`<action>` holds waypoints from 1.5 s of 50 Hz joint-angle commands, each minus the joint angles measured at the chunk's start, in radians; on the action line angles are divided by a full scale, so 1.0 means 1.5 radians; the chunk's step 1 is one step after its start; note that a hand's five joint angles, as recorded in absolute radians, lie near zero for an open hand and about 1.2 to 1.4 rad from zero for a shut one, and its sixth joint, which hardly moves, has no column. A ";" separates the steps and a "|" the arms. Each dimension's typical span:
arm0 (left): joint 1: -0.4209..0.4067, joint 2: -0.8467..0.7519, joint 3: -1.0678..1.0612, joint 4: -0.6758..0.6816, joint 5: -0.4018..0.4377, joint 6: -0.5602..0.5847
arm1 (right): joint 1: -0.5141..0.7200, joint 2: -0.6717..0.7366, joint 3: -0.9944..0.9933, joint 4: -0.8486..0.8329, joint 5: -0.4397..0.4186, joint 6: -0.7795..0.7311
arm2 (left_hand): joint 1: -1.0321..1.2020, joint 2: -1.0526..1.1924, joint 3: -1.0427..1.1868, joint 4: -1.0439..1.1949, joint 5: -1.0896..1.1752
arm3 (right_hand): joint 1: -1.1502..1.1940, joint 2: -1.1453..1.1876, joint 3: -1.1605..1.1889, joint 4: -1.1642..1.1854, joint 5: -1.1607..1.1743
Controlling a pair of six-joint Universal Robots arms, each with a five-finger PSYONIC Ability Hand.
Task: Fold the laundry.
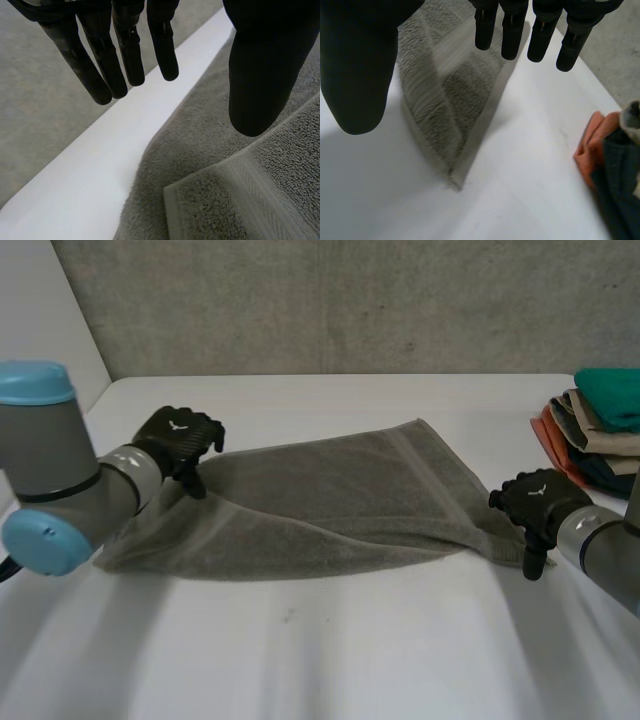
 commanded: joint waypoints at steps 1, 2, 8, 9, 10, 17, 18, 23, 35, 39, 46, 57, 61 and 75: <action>-0.019 -0.132 0.158 -0.112 0.013 0.073 | 0.008 0.027 0.043 -0.100 -0.002 0.037 | 0.050 0.059 0.054 0.062 0.069 | -0.016 -0.009 0.000 -0.007 0.014; -0.020 -0.163 0.196 -0.151 0.009 0.094 | 0.010 0.034 0.045 -0.109 -0.001 0.037 | 0.089 0.098 0.093 0.101 0.108 | -0.010 -0.003 0.006 -0.002 0.020; -0.012 -0.235 0.291 -0.266 -0.009 0.136 | 0.018 0.049 0.047 -0.109 -0.001 0.032 | 0.143 0.151 0.146 0.154 0.162 | -0.002 0.005 0.013 0.006 0.027; -0.011 -0.240 0.298 -0.269 -0.013 0.137 | 0.019 0.050 0.047 -0.109 -0.001 0.030 | 0.133 0.142 0.136 0.144 0.152 | -0.002 0.005 0.014 0.006 0.027; -0.009 -0.248 0.310 -0.266 -0.019 0.137 | 0.019 0.052 0.047 -0.109 -0.001 0.027 | 0.117 0.126 0.121 0.129 0.136 | -0.002 0.005 0.014 0.006 0.027; -0.006 -0.270 0.326 -0.232 -0.037 0.142 | 0.011 0.057 0.047 -0.111 -0.002 0.014 | -0.019 -0.011 -0.016 -0.008 -0.001 | 0.009 0.017 0.025 0.018 0.039; -0.006 -0.272 0.327 -0.230 -0.039 0.143 | 0.011 0.057 0.046 -0.112 -0.002 0.013 | -0.035 -0.027 -0.032 -0.024 -0.016 | 0.009 0.017 0.025 0.018 0.039; -0.008 -0.287 0.345 -0.224 -0.042 0.155 | 0.008 0.056 0.047 -0.111 -0.002 0.010 | -0.036 -0.027 -0.032 -0.024 -0.017 | 0.011 0.019 0.027 0.020 0.041; -0.010 -0.305 0.364 -0.222 -0.047 0.159 | 0.008 0.057 0.048 -0.112 -0.003 -0.004 | 0.132 0.141 0.136 0.144 0.151 | 0.023 0.030 0.039 0.032 0.053; -0.011 -0.311 0.363 -0.224 -0.047 0.159 | 0.007 0.058 0.048 -0.113 -0.001 -0.010 | 0.224 0.233 0.228 0.236 0.243 | 0.023 0.030 0.039 0.032 0.053; -0.014 -0.289 0.350 -0.218 -0.063 0.155 | 0.002 0.058 0.047 -0.113 -0.002 -0.017 | 0.551 0.560 0.555 0.563 0.570 | 0.023 0.030 0.039 0.032 0.053; -0.028 -0.183 0.245 -0.146 -0.077 0.118 | 0.005 0.068 0.044 -0.110 -0.002 -0.016 | 0.551 0.560 0.555 0.563 0.570 | -0.012 -0.005 0.004 -0.003 0.018; -0.028 -0.161 0.219 -0.137 -0.063 0.117 | 0.006 0.073 0.040 -0.112 -0.002 -0.011 | 0.551 0.560 0.555 0.563 0.570 | -0.051 -0.044 -0.035 -0.043 -0.021; -0.028 -0.174 0.225 -0.134 -0.057 0.119 | 0.004 0.088 0.013 -0.138 0.006 0.051 | 0.434 0.443 0.438 0.446 0.453 | -0.022 -0.015 -0.006 -0.013 0.008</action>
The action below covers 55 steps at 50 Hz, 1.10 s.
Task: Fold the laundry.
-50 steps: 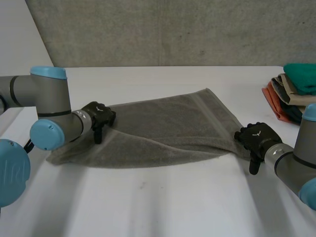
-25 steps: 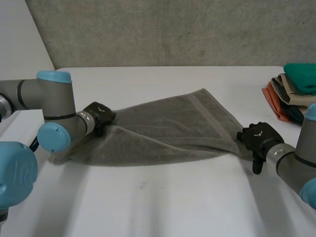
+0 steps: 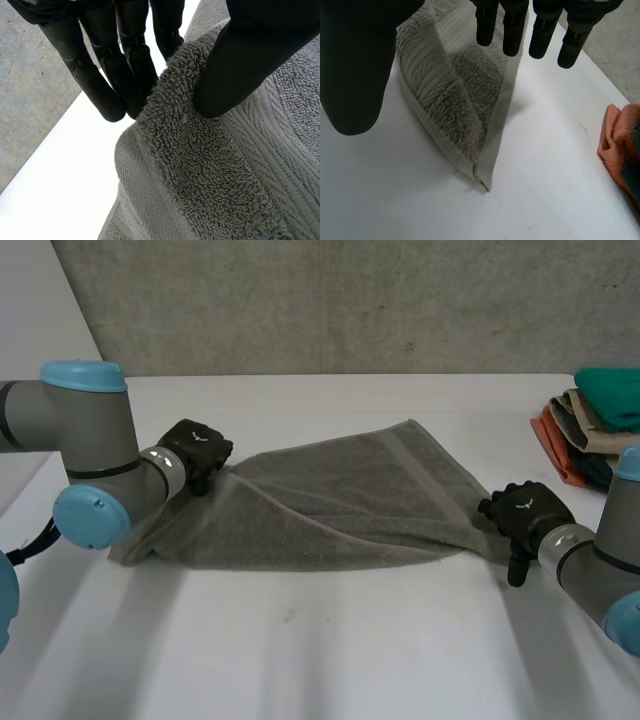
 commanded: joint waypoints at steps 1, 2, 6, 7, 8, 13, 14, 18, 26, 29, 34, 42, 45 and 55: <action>-0.001 -0.013 0.011 -0.001 -0.002 0.002 | 0.000 0.017 -0.012 -0.020 0.003 0.015 | 0.052 0.017 0.022 0.016 0.036 | 0.019 0.023 0.029 0.019 0.047; -0.001 -0.015 0.011 -0.002 -0.002 0.003 | 0.000 0.025 -0.019 -0.029 0.003 0.012 | 0.030 -0.004 0.000 -0.005 0.015 | 0.064 0.068 0.073 0.064 0.091; -0.002 -0.020 0.010 -0.003 -0.002 0.007 | 0.002 0.048 -0.036 -0.037 0.003 0.004 | -0.046 -0.080 -0.076 -0.081 -0.061 | 0.173 0.177 0.183 0.174 0.201; -0.002 -0.021 0.010 -0.003 -0.003 0.007 | 0.002 0.051 -0.038 -0.036 0.003 0.003 | -0.046 -0.081 -0.076 -0.081 -0.061 | 0.203 0.207 0.212 0.203 0.230; -0.002 -0.023 0.008 -0.003 -0.003 0.008 | 0.003 0.054 -0.040 -0.036 0.003 0.001 | -0.048 -0.083 -0.078 -0.083 -0.063 | 0.238 0.242 0.248 0.238 0.266; -0.002 -0.012 -0.001 -0.004 -0.002 0.006 | -0.001 0.048 -0.048 -0.039 0.002 -0.002 | 0.012 -0.022 -0.018 -0.023 -0.003 | 0.737 0.741 0.747 0.737 0.765; -0.003 -0.009 -0.004 -0.004 -0.002 0.005 | -0.002 0.044 -0.048 -0.039 0.002 0.001 | 0.036 0.001 0.006 0.001 0.020 | 0.738 0.742 0.747 0.738 0.765; -0.005 0.007 -0.017 -0.004 0.003 0.002 | -0.009 0.013 -0.042 -0.039 -0.004 0.021 | 0.176 0.142 0.146 0.141 0.161 | 0.738 0.742 0.747 0.738 0.765; -0.001 0.096 -0.077 -0.012 0.032 -0.008 | -0.018 -0.058 -0.049 0.000 -0.001 0.025 | 0.177 0.142 0.147 0.141 0.161 | 0.738 0.742 0.747 0.738 0.765; 0.006 0.179 -0.112 -0.016 0.046 -0.022 | -0.025 -0.106 -0.068 0.052 0.004 -0.012 | 0.177 0.142 0.147 0.141 0.161 | 0.738 0.742 0.747 0.738 0.765; 0.031 0.328 -0.170 -0.023 0.062 -0.055 | -0.035 -0.179 -0.136 0.165 0.022 -0.067 | 0.177 0.142 0.147 0.141 0.161 | 0.738 0.742 0.747 0.738 0.765; 0.086 0.374 -0.211 -0.025 0.083 -0.066 | -0.027 -0.189 -0.220 0.304 0.031 -0.113 | 0.177 0.142 0.147 0.141 0.161 | 0.738 0.742 0.747 0.738 0.765; 0.092 0.326 -0.207 -0.023 0.084 -0.056 | -0.009 -0.154 -0.242 0.334 0.034 -0.152 | 0.177 0.142 0.147 0.141 0.161 | 0.738 0.742 0.747 0.738 0.765; 0.077 0.123 -0.022 -0.009 0.027 0.002 | 0.062 0.037 -0.415 0.325 0.107 -0.232 | 0.177 0.142 0.147 0.141 0.161 | 0.738 0.742 0.747 0.738 0.765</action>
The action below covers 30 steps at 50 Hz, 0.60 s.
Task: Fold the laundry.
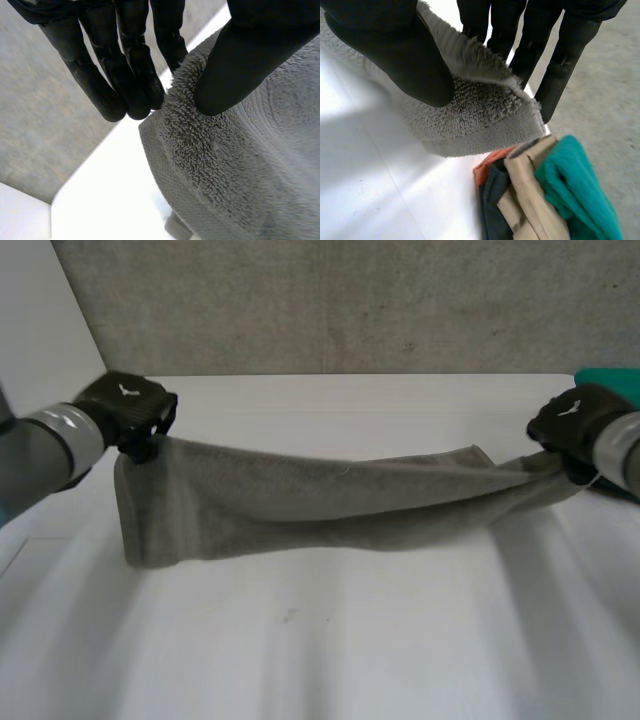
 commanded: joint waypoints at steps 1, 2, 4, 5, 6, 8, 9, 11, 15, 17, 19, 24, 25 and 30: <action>-0.017 -0.140 0.176 0.016 -0.052 0.034 | 0.048 0.141 -0.151 -0.023 0.064 -0.046 | 0.157 0.133 0.138 0.131 0.152 | 0.185 0.147 0.139 0.135 0.137; -0.022 -0.149 0.236 0.030 -0.059 0.030 | 0.056 0.171 -0.214 -0.041 0.077 -0.049 | 0.157 0.133 0.138 0.131 0.152 | 0.185 0.147 0.139 0.135 0.137; -0.025 -0.154 0.295 0.055 -0.068 0.023 | 0.062 0.194 -0.288 -0.073 0.089 -0.044 | 0.157 0.133 0.138 0.131 0.152 | 0.185 0.147 0.139 0.135 0.137; -0.026 -0.154 0.327 0.073 -0.071 0.018 | 0.064 0.202 -0.325 -0.093 0.094 -0.039 | 0.157 0.133 0.138 0.131 0.152 | 0.185 0.147 0.139 0.135 0.137; -0.026 -0.153 0.381 0.122 -0.080 0.001 | 0.066 0.216 -0.389 -0.145 0.103 -0.023 | 0.157 0.133 0.138 0.131 0.152 | 0.185 0.147 0.139 0.135 0.137; -0.026 -0.144 0.429 0.179 -0.091 -0.028 | 0.066 0.222 -0.439 -0.212 0.109 0.000 | 0.157 0.133 0.138 0.131 0.152 | 0.185 0.147 0.139 0.135 0.137; -0.026 -0.138 0.448 0.211 -0.096 -0.043 | 0.066 0.222 -0.457 -0.250 0.111 0.012 | 0.157 0.133 0.138 0.131 0.152 | 0.185 0.147 0.139 0.135 0.137; -0.023 -0.125 0.477 0.316 -0.117 -0.091 | 0.064 0.214 -0.476 -0.370 0.113 0.047 | 0.157 0.133 0.138 0.131 0.152 | 0.185 0.147 0.139 0.135 0.137; -0.012 -0.109 0.473 0.440 -0.154 -0.166 | 0.067 0.189 -0.444 -0.530 0.107 0.089 | 0.157 0.133 0.138 0.131 0.152 | 0.185 0.147 0.139 0.135 0.137; -0.008 -0.106 0.462 0.443 -0.164 -0.177 | 0.071 0.180 -0.421 -0.550 0.102 0.096 | 0.157 0.133 0.138 0.131 0.152 | 0.185 0.147 0.139 0.135 0.137; 0.000 -0.102 0.431 0.420 -0.166 -0.181 | 0.075 0.172 -0.389 -0.559 0.085 0.103 | 0.157 0.133 0.138 0.131 0.152 | 0.185 0.147 0.139 0.135 0.137; 0.009 -0.096 0.333 0.391 -0.162 -0.186 | 0.071 0.172 -0.328 -0.563 0.060 0.114 | 0.157 0.133 0.138 0.131 0.152 | 0.185 0.147 0.139 0.135 0.137; 0.012 -0.096 0.294 0.394 -0.160 -0.188 | 0.068 0.178 -0.311 -0.561 0.059 0.116 | 0.157 0.133 0.138 0.131 0.152 | 0.185 0.147 0.139 0.135 0.137; 0.006 -0.112 0.188 0.407 -0.145 -0.185 | 0.063 0.204 -0.252 -0.532 0.050 0.121 | 0.157 0.133 0.138 0.131 0.152 | 0.185 0.147 0.139 0.135 0.137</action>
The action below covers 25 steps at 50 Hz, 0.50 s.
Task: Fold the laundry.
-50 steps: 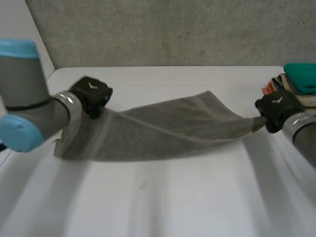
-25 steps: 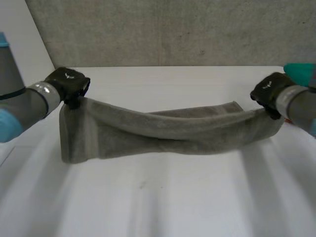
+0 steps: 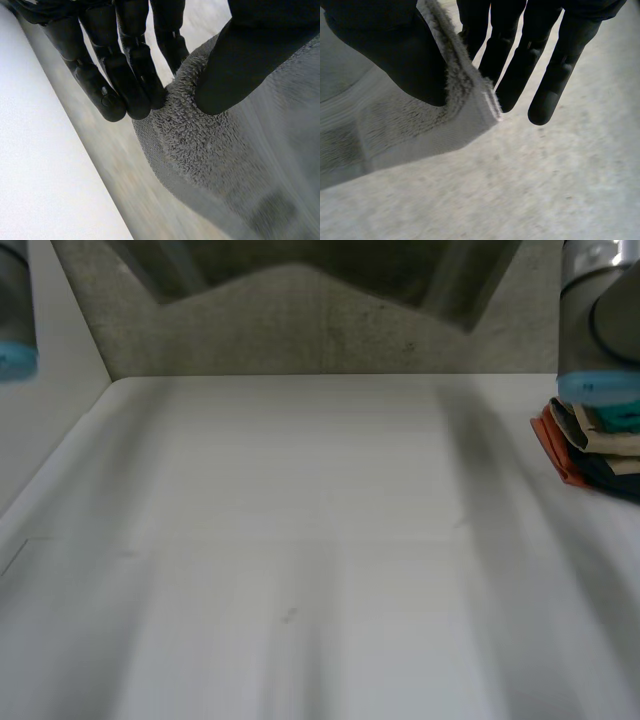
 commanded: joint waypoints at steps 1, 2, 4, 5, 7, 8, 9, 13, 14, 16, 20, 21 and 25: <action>-0.004 -0.020 -0.163 -0.001 0.022 0.006 | -0.008 0.034 0.092 0.046 -0.020 0.005 | 0.157 0.132 0.138 0.131 0.152 | 0.184 0.147 0.136 0.132 0.133; -0.006 -0.027 -0.179 0.000 0.027 0.006 | -0.009 0.041 0.103 0.056 -0.026 0.005 | 0.157 0.132 0.138 0.131 0.152 | 0.184 0.147 0.136 0.132 0.133; -0.012 -0.048 -0.222 -0.001 0.036 0.007 | -0.009 0.064 0.134 0.083 -0.047 0.003 | 0.157 0.132 0.138 0.131 0.152 | 0.184 0.147 0.136 0.132 0.133; -0.014 -0.055 -0.236 -0.001 0.038 0.008 | -0.009 0.073 0.143 0.093 -0.053 0.002 | 0.157 0.132 0.138 0.131 0.152 | 0.184 0.147 0.136 0.132 0.133; -0.019 -0.079 -0.273 -0.003 0.041 0.016 | -0.010 0.099 0.166 0.128 -0.067 0.000 | 0.157 0.132 0.138 0.131 0.152 | 0.184 0.147 0.136 0.132 0.133; -0.019 -0.085 -0.283 -0.005 0.041 0.020 | -0.011 0.108 0.171 0.139 -0.068 -0.001 | 0.157 0.132 0.138 0.131 0.152 | 0.184 0.147 0.136 0.132 0.133; -0.022 -0.090 -0.294 -0.008 0.041 0.026 | -0.012 0.116 0.175 0.151 -0.070 -0.003 | 0.157 0.132 0.138 0.131 0.152 | 0.184 0.147 0.136 0.132 0.133; -0.027 -0.095 -0.348 -0.047 0.040 0.066 | -0.020 0.137 0.199 0.205 -0.067 -0.022 | 0.157 0.132 0.138 0.131 0.152 | 0.184 0.147 0.136 0.132 0.133; -0.026 -0.092 -0.360 -0.058 0.040 0.075 | -0.022 0.136 0.205 0.218 -0.066 -0.027 | 0.157 0.132 0.138 0.131 0.152 | 0.184 0.147 0.136 0.132 0.133; -0.024 -0.073 -0.392 -0.099 0.040 0.107 | -0.028 0.121 0.228 0.274 -0.057 -0.050 | 0.157 0.132 0.138 0.131 0.152 | 0.184 0.147 0.136 0.132 0.133; -0.019 0.000 -0.473 -0.199 0.044 0.169 | -0.036 0.052 0.295 0.404 -0.041 -0.100 | 0.157 0.132 0.138 0.131 0.152 | 0.184 0.147 0.136 0.132 0.133; -0.019 0.030 -0.506 -0.240 0.044 0.197 | -0.039 0.021 0.327 0.466 -0.032 -0.130 | 0.157 0.132 0.138 0.131 0.152 | 0.184 0.147 0.136 0.132 0.133; -0.012 0.106 -0.597 -0.360 0.039 0.272 | -0.055 -0.063 0.421 0.603 -0.017 -0.213 | 0.157 0.132 0.138 0.131 0.152 | 0.184 0.147 0.136 0.132 0.133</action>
